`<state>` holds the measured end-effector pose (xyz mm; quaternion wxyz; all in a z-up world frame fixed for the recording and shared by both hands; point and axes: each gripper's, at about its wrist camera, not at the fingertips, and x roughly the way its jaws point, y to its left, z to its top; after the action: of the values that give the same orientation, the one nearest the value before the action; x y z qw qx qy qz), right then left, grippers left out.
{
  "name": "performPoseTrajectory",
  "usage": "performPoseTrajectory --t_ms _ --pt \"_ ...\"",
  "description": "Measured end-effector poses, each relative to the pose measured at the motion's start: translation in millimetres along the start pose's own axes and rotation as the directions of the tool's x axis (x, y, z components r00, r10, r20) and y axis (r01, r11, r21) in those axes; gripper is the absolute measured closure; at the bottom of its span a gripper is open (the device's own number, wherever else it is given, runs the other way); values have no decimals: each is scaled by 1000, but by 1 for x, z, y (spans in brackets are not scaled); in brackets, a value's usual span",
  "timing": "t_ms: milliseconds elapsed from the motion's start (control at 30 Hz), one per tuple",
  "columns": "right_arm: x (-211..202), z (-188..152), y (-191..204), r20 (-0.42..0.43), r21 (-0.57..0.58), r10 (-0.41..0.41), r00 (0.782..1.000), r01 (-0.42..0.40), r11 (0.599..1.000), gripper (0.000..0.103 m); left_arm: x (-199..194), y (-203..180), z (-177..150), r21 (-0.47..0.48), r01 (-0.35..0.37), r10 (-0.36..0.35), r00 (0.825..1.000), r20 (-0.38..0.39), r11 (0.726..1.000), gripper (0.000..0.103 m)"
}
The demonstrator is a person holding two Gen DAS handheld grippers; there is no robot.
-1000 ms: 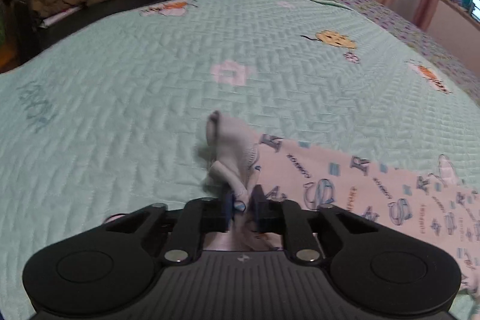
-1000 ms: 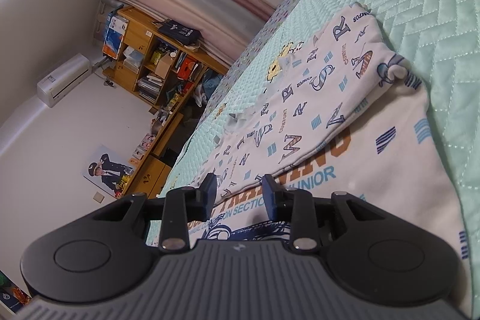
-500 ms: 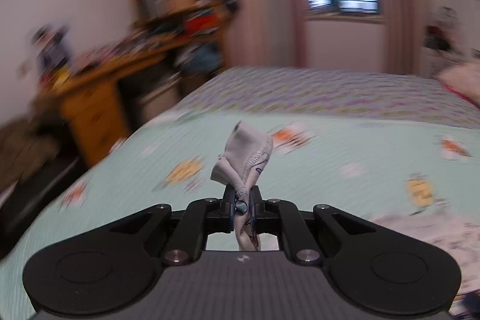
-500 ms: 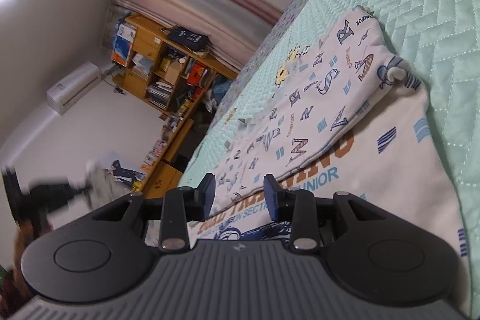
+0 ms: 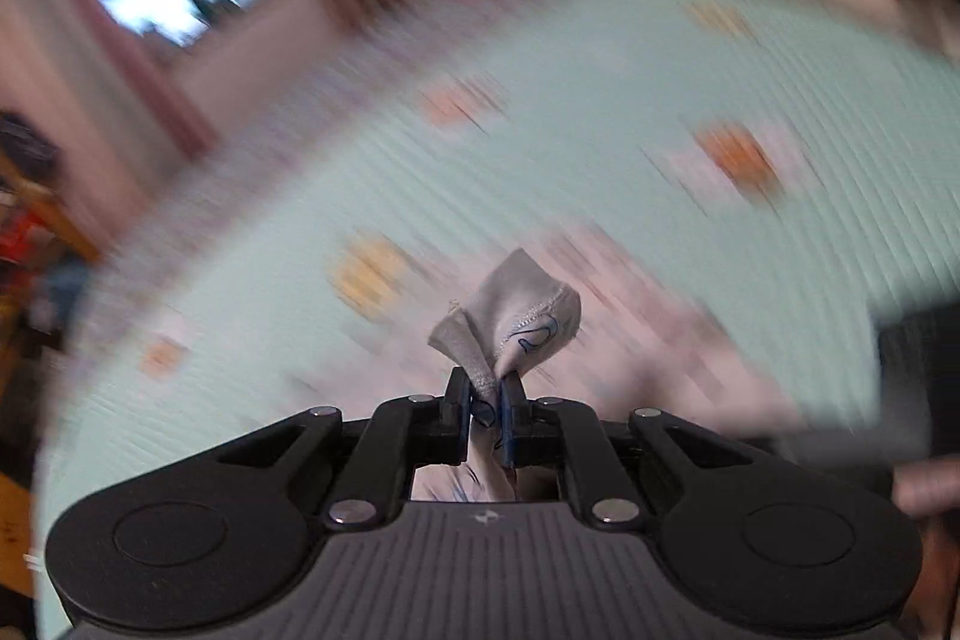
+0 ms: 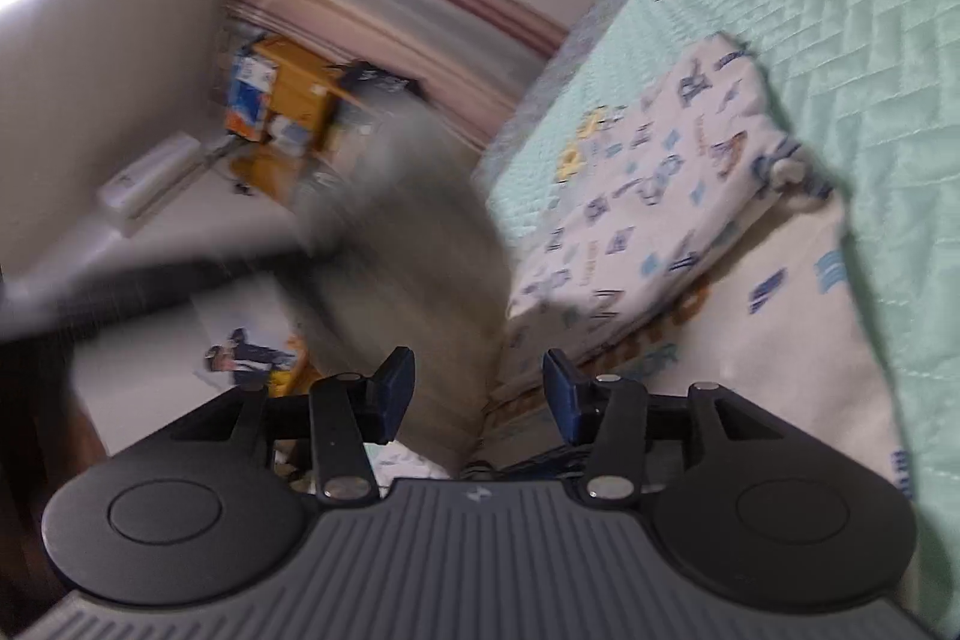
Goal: Fold clothes
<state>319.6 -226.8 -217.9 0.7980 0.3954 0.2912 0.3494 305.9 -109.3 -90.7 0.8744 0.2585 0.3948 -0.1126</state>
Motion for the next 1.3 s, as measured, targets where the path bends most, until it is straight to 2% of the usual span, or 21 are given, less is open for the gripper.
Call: performPoseTrajectory --t_ms 33,100,200,267,300,367,400,500,600,633,700,733,800,833,900,967,1033,1100,1167,1233,1300 --pt "4 -1 8 -30 -56 -50 998 48 997 58 6 2 -4 -30 28 -29 1000 -12 999 90" --pt "3 -3 20 -33 -126 -81 996 76 989 48 8 23 -11 -146 84 -84 996 2 986 89" --pt "3 -2 25 -54 -152 -108 993 99 983 46 -12 58 -25 -299 90 -67 994 84 950 75" --pt "2 0 27 -71 -161 -125 990 112 981 46 -26 79 -38 -379 154 -101 983 155 913 64" --pt "2 1 28 -78 -170 -134 988 119 978 46 -35 83 -41 -382 207 -146 972 182 901 58" --pt "1 -1 31 -77 -192 -148 986 131 973 46 -35 75 -45 -351 261 -205 961 188 900 25" --pt "1 -3 32 -72 -201 -155 985 138 970 46 -34 71 -47 -334 285 -233 954 188 899 20" --pt "0 -8 36 -65 -219 -175 982 157 963 46 -27 68 -49 -365 320 -266 945 191 874 23" --pt "-8 -8 33 -43 -189 -192 981 181 965 45 -36 85 -62 -451 331 -240 939 248 829 23" --pt "-12 -6 32 -31 -165 -189 981 181 969 45 -40 92 -69 -485 319 -215 942 259 814 23" --pt "-19 1 28 0 -90 -164 986 163 982 42 -45 108 -88 -565 305 -176 946 272 767 21" --pt "-18 6 26 1 -54 -140 990 140 989 41 -46 116 -99 -609 301 -167 949 269 734 20" --pt "-15 17 25 3 -1 -104 995 104 995 40 -43 125 -123 -675 294 -174 955 242 677 20" --pt "-10 21 34 -1 -53 -129 992 129 990 40 -40 126 -135 -697 290 -181 957 228 655 20" --pt "0 29 52 -7 -156 -179 984 176 972 40 -32 122 -152 -709 292 -205 956 209 642 20" --pt "13 25 76 -11 -320 -233 973 217 922 38 -26 116 -165 -710 293 -222 955 194 640 20" --pt "28 14 103 -8 -511 -287 958 242 824 35 -21 109 -171 -696 290 -228 956 184 657 20" --pt "44 1 123 -8 -648 -334 943 249 719 35 -17 103 -172 -678 283 -228 958 172 678 20" --pt "62 -11 131 17 -749 -406 914 281 600 36 -14 97 -172 -663 274 -227 961 159 697 19" --pt "81 -25 133 17 -830 -488 873 284 480 41 -11 92 -174 -651 263 -227 964 141 712 18" --pt "90 -34 129 13 -865 -531 848 275 419 52 -11 90 -179 -647 266 -233 962 139 715 14"
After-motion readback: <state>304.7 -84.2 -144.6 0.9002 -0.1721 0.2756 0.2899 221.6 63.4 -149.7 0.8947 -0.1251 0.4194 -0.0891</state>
